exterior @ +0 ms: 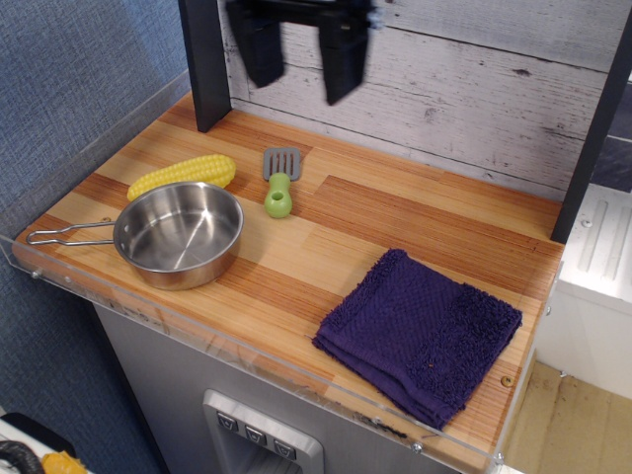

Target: Put the pan onto the purple cloth

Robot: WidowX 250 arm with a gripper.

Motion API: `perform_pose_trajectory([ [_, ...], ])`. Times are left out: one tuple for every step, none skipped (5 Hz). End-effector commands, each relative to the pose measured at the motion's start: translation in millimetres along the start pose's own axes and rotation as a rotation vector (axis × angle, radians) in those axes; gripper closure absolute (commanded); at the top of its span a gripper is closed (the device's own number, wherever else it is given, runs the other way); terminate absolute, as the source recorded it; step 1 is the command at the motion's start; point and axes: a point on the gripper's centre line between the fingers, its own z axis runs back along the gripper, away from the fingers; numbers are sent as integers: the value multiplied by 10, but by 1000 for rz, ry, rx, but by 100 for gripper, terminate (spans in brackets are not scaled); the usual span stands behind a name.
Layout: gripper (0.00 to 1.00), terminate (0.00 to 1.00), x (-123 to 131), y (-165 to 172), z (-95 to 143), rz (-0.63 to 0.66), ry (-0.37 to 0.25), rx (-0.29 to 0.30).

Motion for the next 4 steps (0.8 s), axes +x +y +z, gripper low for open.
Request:
perform_pose_trajectory([
  [0,0,-302,454,136,41,-42,13],
  [0,0,-498,608,-20,71,-51,14],
  [0,0,-626,558,-454,113,11,42],
  [0,0,-626,494,-724,105,34,58],
])
